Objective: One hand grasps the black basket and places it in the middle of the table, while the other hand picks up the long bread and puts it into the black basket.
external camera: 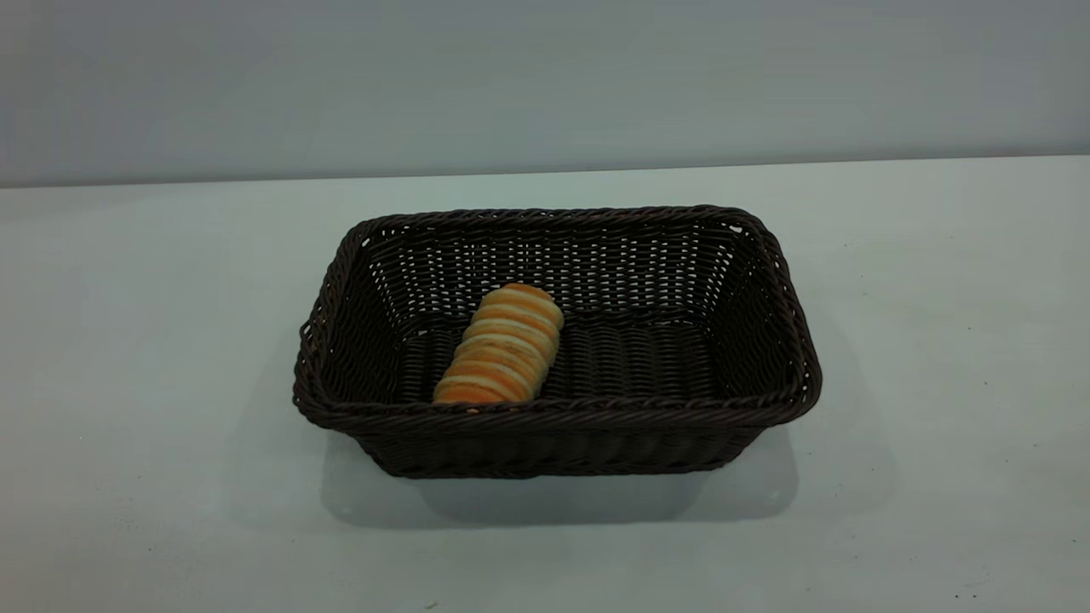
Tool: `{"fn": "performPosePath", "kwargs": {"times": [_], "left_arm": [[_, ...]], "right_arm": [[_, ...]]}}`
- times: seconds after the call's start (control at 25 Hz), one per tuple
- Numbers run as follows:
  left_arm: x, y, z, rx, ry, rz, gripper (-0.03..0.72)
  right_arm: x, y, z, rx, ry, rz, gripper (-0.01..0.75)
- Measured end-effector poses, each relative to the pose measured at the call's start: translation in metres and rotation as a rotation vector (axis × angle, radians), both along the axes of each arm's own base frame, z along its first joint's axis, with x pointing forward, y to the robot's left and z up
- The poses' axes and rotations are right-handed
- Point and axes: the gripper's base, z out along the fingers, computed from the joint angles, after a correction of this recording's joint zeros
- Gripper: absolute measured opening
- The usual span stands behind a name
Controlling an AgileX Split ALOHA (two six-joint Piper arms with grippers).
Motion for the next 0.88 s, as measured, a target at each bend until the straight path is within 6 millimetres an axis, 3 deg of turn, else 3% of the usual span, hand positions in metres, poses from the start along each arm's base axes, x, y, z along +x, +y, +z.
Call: {"fn": "performPosePath", "kwargs": {"times": [0.28,0.44,0.6,0.88], "left_arm": [[-0.001,0.001,0.000,-0.005,-0.006,0.026,0.588],[-0.003,0.007,0.001,-0.027,-0.028,0.244,0.588],[-0.016,0.012,0.002,-0.049,-0.119,0.450,0.588],[-0.041,0.012,0.001,-0.084,-0.285,0.532,0.588]], "right_arm": [[0.001,0.001,0.000,0.000,0.000,-0.112,0.398],[0.001,0.001,0.000,0.000,0.000,-0.112,0.398],[0.001,0.001,0.000,0.000,0.000,-0.112,0.398],[0.001,0.001,0.000,0.000,0.000,-0.112,0.398]]}}
